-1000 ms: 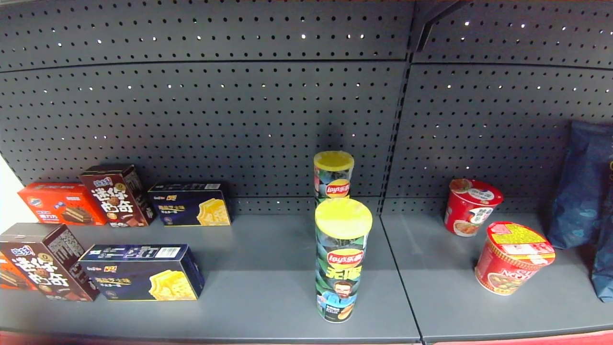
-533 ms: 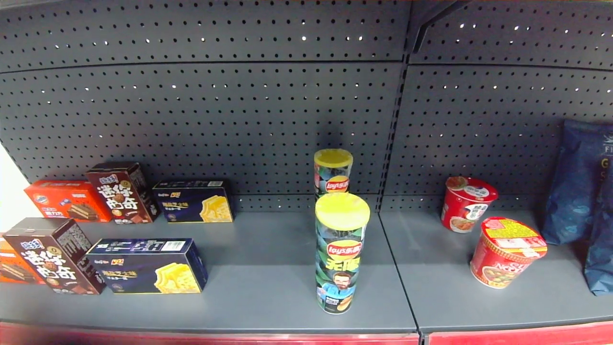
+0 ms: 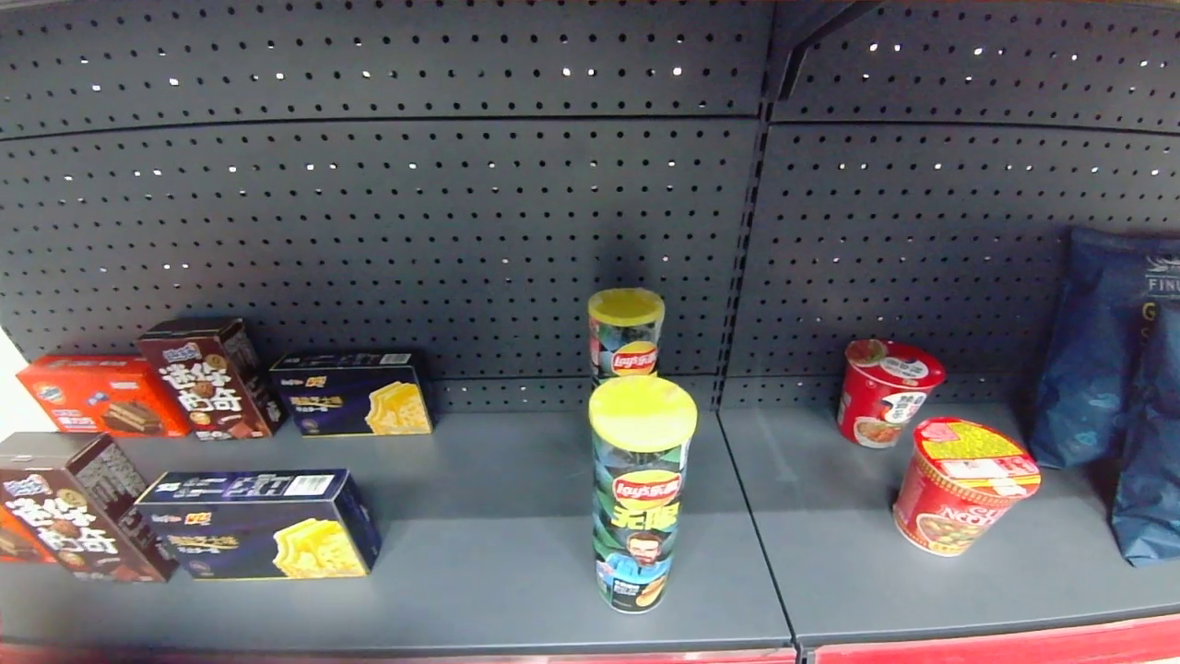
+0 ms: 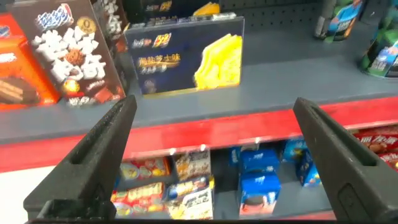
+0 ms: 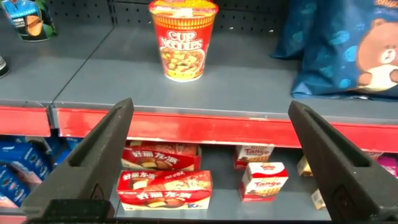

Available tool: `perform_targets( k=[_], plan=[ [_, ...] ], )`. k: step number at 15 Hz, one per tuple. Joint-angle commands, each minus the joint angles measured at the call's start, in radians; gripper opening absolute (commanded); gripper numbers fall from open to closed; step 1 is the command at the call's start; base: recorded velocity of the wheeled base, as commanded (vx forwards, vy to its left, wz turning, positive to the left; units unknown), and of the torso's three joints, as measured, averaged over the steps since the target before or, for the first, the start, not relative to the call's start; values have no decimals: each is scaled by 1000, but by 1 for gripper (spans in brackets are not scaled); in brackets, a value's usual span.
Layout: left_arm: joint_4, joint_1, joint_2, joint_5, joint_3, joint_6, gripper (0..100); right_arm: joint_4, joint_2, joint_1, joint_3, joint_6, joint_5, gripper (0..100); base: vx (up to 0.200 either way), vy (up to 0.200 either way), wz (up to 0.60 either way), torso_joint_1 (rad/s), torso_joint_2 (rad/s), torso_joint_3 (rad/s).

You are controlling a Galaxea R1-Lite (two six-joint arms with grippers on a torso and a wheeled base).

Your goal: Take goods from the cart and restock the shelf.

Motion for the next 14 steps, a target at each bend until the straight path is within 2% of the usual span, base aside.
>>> perform_targets(
  k=[1,14],
  plan=[
    [-1,1,0,0,0,-2,100,1,4,0,0,-13,0,100,0,0,0,0,0,0],
    [-1,1,0,0,0,-3,100,1,4,0,0,-42,8,100,0,0,46,0,0,0]
  ],
)
